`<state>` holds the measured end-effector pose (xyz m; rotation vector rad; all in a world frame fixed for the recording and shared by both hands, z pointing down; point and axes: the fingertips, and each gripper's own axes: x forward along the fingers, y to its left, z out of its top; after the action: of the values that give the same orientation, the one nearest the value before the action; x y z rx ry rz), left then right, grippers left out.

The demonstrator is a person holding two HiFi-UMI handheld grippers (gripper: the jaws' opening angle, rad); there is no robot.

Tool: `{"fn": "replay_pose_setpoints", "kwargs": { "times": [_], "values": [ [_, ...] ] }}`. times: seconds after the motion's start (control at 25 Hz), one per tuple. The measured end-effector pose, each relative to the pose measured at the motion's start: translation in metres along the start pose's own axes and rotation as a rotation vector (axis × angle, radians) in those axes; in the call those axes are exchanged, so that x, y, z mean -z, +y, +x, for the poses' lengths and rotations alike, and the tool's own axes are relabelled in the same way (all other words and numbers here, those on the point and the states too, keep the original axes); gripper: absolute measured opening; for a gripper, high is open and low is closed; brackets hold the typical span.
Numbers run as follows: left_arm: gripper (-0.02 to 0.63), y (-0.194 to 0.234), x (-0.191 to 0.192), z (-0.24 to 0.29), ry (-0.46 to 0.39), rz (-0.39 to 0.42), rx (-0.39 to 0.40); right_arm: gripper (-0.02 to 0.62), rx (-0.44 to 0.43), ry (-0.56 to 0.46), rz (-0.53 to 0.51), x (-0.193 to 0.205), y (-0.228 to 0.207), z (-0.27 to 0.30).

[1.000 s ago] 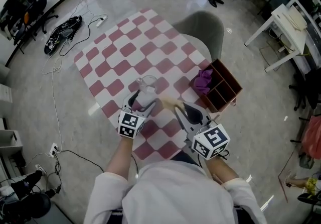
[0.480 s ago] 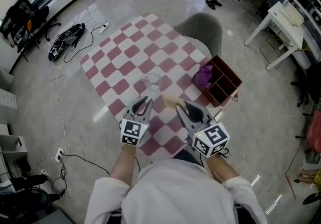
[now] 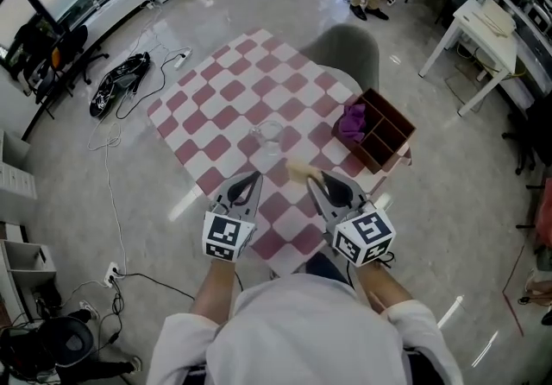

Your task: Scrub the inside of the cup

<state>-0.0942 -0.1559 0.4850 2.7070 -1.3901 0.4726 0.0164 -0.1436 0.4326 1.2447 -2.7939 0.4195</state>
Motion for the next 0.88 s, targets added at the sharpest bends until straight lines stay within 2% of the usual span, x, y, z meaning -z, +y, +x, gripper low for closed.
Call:
{"fn": "replay_pose_setpoints", "kwargs": {
  "times": [0.28, 0.52, 0.88],
  "values": [
    [0.034, -0.007, -0.013, -0.034, -0.049, -0.007, 0.012, 0.086, 0.033, -0.009, -0.004, 0.007, 0.014, -0.012],
    [0.034, -0.014, -0.016, -0.059, -0.058, -0.003, 0.010, 0.087, 0.060, -0.016, -0.031, 0.011, 0.023, -0.019],
    [0.034, -0.027, -0.017, -0.085, -0.070, 0.050, 0.034, 0.086, 0.076, -0.017, -0.045, 0.018, 0.040, -0.024]
  ]
}}
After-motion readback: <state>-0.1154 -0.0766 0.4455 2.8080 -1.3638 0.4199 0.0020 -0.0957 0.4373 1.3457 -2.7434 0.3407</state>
